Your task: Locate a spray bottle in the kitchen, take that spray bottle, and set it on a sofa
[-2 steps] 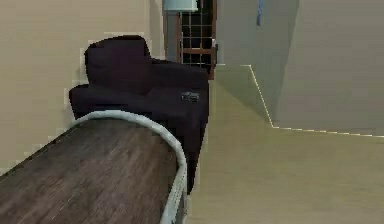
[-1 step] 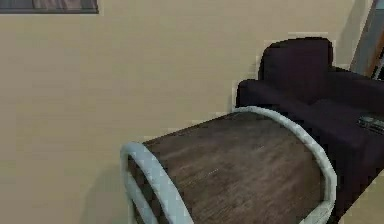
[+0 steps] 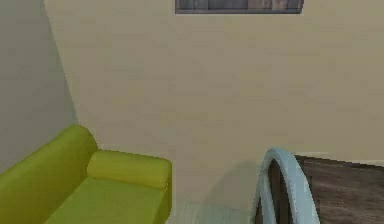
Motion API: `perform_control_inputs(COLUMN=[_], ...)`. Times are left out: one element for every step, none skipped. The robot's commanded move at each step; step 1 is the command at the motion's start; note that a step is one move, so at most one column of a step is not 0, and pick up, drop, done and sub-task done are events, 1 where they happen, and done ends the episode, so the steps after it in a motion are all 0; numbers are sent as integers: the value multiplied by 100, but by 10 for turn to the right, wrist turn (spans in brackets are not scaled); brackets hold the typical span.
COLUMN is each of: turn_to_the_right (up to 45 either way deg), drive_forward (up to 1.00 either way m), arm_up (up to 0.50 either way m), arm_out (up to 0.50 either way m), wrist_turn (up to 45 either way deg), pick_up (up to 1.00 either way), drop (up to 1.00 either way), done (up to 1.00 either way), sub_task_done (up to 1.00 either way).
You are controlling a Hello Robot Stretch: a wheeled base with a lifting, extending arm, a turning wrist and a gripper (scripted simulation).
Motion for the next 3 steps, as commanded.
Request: perform_control_inputs(turn_to_the_right=[-60,450,450], drive_forward=[0,0,0], arm_up=[0,0,0], arm_out=[0,0,0], wrist_turn=[0,0,0], pick_up=[0,0,0], drop=[0,0,0], done=[0,0,0], sub_task_done=[0,0,0])
